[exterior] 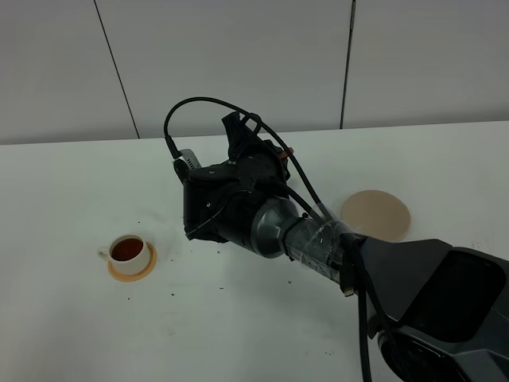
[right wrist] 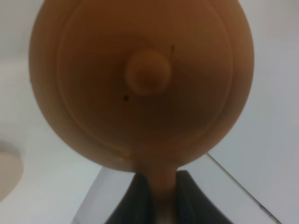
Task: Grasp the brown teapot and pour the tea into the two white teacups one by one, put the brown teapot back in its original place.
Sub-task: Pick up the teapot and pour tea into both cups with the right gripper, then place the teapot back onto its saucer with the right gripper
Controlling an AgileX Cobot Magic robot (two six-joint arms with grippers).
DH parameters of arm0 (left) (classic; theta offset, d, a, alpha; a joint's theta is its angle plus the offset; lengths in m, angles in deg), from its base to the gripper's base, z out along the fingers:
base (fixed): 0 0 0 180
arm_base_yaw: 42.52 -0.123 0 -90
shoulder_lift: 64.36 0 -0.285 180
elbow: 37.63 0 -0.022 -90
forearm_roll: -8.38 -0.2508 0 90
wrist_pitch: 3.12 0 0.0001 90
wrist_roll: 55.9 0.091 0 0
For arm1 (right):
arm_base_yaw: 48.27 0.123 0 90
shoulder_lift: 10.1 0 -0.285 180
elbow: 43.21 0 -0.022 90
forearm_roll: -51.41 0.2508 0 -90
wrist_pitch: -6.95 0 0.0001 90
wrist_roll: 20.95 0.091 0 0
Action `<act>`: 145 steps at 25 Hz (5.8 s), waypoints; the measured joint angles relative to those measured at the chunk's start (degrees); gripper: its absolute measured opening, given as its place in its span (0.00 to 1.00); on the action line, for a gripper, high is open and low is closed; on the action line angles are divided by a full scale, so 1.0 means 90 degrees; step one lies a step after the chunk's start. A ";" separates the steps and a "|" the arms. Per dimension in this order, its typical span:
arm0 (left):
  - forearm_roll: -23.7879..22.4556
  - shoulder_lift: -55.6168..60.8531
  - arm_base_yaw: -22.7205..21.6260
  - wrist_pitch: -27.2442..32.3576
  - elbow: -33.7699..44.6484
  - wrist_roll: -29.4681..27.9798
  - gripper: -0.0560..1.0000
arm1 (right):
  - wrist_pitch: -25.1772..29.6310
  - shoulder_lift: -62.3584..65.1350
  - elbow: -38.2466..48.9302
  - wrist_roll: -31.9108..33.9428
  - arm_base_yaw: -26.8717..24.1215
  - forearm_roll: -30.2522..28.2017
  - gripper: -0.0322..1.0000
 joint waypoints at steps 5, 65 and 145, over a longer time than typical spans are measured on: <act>0.0000 0.0000 0.0000 0.0000 0.0000 0.0000 0.56 | 0.0000 0.0000 0.0000 -0.0021 0.0018 -0.0039 0.12; 0.0000 0.0000 0.0000 0.0000 0.0000 -0.0016 0.56 | -0.0017 0.0000 0.0000 -0.0066 0.0055 -0.0193 0.12; 0.0000 0.0000 0.0000 0.0000 0.0000 -0.0005 0.56 | 0.0788 0.0889 0.0001 0.4363 -0.0647 0.5893 0.12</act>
